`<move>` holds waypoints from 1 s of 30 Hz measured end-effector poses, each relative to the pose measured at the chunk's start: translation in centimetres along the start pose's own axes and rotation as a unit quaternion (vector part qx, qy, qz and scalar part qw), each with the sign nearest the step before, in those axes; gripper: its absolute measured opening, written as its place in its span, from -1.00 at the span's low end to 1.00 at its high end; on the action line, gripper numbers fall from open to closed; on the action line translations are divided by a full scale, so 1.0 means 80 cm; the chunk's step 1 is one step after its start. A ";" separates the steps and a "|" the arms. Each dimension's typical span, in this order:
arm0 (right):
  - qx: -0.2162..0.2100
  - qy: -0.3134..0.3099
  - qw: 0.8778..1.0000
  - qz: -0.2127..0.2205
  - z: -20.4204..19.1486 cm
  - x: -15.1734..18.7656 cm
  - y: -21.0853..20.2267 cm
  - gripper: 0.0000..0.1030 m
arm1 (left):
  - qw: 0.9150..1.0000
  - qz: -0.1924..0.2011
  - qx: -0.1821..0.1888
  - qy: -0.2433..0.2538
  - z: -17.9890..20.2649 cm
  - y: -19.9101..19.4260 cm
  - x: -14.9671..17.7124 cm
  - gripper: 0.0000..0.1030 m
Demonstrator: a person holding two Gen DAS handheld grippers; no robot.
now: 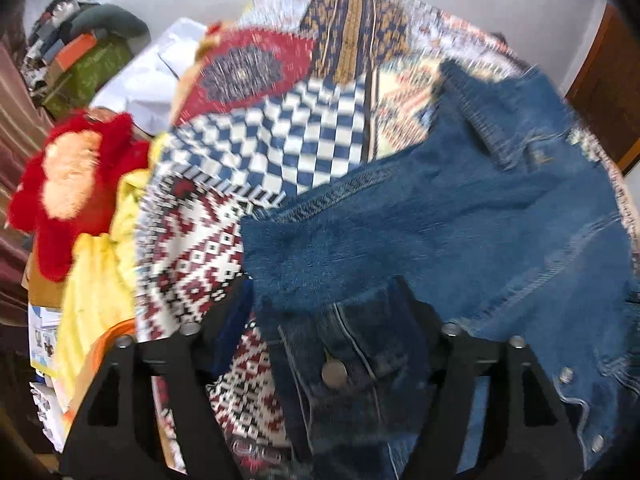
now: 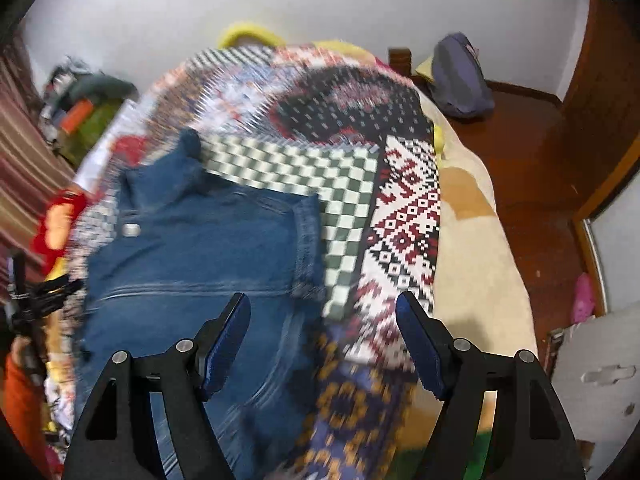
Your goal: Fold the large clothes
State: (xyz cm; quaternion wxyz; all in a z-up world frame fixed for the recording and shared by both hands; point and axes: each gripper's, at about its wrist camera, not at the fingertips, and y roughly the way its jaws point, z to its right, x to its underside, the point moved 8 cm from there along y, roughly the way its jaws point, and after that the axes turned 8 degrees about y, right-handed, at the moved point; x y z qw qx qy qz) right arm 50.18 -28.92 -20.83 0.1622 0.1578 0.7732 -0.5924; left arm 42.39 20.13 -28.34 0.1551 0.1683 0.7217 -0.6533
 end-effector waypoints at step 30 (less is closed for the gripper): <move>-0.043 -0.056 0.997 -0.029 -0.060 0.276 -0.088 0.46 | 0.995 0.002 0.056 -0.086 0.008 -0.119 0.230 0.93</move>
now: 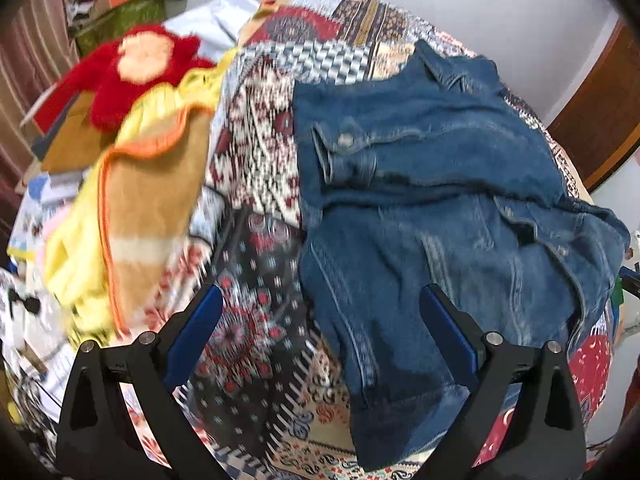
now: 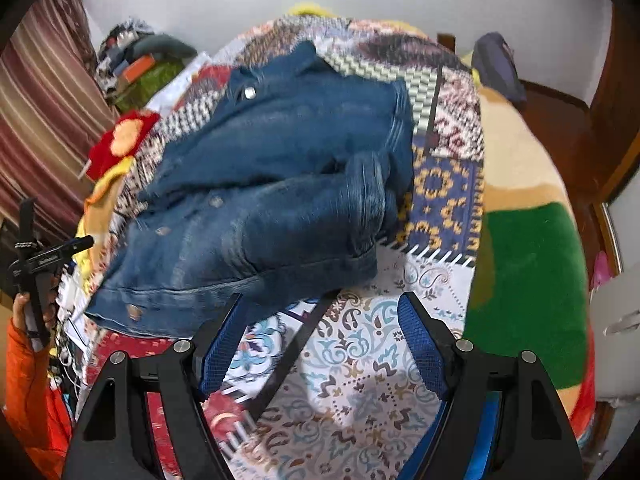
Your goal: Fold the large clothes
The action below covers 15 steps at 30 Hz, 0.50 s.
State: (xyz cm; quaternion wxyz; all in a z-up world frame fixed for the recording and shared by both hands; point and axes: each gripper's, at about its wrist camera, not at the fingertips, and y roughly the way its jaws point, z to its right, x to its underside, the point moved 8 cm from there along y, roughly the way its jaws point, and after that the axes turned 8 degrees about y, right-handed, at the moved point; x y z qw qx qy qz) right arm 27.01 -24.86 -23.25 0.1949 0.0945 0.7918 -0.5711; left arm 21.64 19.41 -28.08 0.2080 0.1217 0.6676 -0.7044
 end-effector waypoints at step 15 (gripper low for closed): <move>-0.052 0.001 0.999 0.003 -0.017 -0.039 0.075 0.23 | 0.998 -0.063 0.004 -0.010 0.025 0.060 0.044 0.93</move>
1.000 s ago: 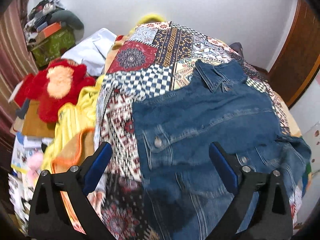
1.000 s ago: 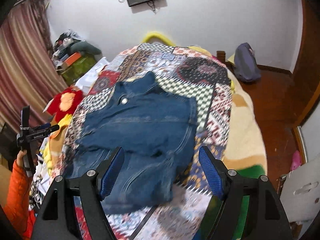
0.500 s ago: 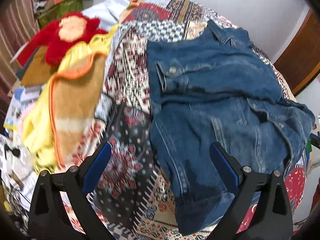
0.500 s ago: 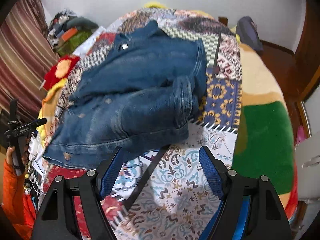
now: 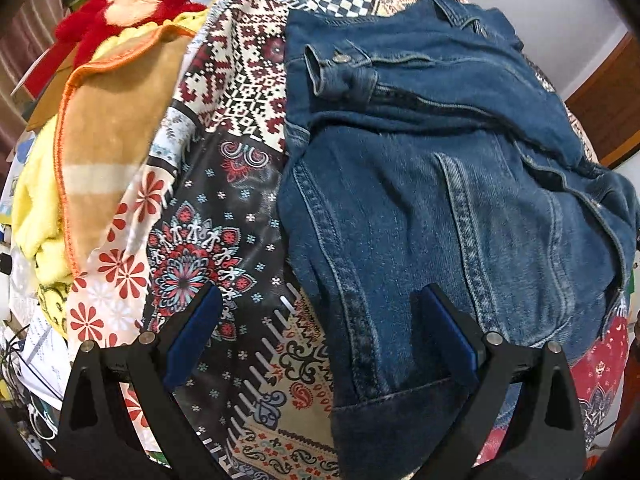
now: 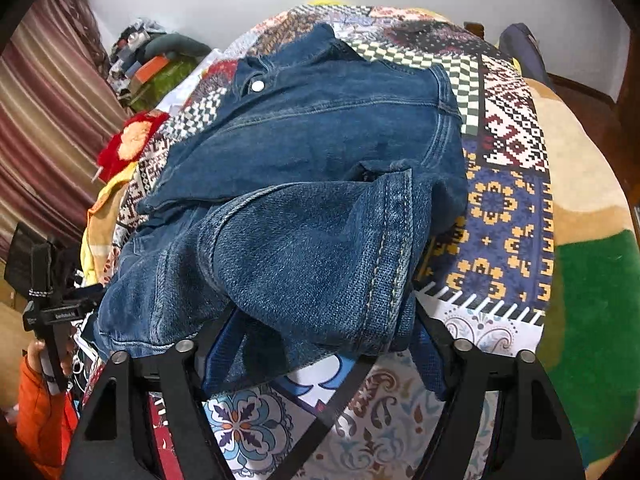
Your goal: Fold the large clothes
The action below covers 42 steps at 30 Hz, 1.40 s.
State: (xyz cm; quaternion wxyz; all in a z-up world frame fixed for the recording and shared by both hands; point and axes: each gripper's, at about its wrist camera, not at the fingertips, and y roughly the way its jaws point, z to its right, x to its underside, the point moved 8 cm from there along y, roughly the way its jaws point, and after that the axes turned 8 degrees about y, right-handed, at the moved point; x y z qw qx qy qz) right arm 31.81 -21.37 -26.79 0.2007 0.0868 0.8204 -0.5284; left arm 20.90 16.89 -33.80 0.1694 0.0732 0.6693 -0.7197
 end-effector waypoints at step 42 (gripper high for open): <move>0.035 0.030 0.998 0.033 0.039 0.055 -0.101 -0.64 | 0.983 0.003 0.170 -0.075 0.046 -0.021 0.069 0.27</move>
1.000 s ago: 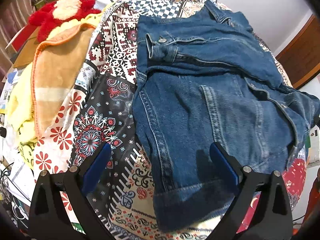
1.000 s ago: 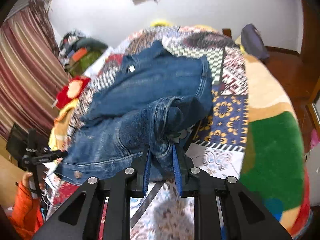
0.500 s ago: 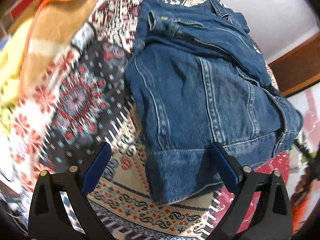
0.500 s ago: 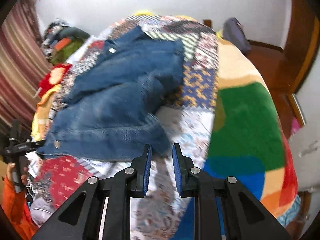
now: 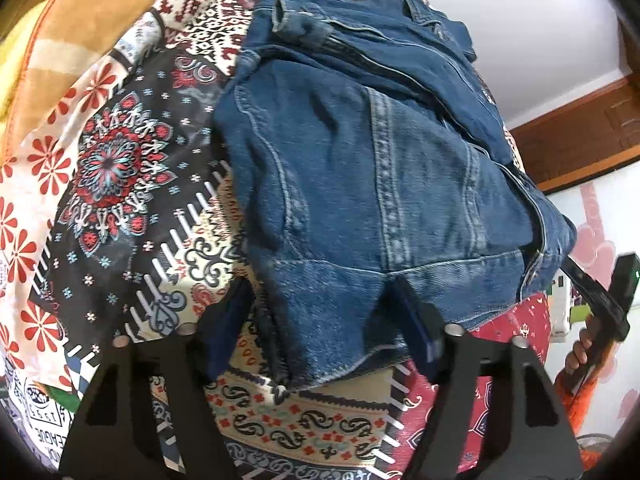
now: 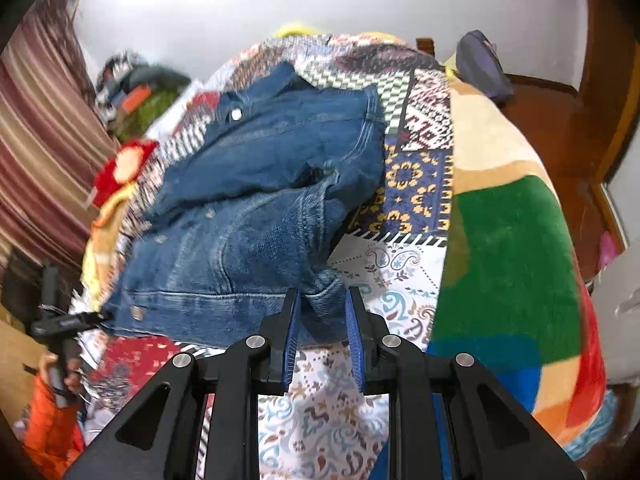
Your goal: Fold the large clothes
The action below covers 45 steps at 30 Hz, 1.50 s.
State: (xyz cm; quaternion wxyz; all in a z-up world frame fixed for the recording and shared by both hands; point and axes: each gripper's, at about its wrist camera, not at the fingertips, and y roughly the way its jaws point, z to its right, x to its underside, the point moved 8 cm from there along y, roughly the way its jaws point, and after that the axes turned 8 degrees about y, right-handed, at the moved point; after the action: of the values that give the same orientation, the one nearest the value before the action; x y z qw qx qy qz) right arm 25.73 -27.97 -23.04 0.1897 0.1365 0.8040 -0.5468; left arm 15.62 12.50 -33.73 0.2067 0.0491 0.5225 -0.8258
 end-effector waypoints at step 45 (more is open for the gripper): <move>-0.074 -0.023 0.997 0.018 -0.038 -0.027 0.013 -0.70 | 1.000 0.006 -0.009 0.009 0.019 0.003 -0.026 -0.33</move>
State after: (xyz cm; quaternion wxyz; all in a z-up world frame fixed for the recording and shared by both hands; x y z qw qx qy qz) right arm 27.62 -24.81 -21.93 0.2278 0.1241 0.8349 -0.4854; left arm 17.81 11.68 -32.68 0.2073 0.0582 0.5314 -0.8193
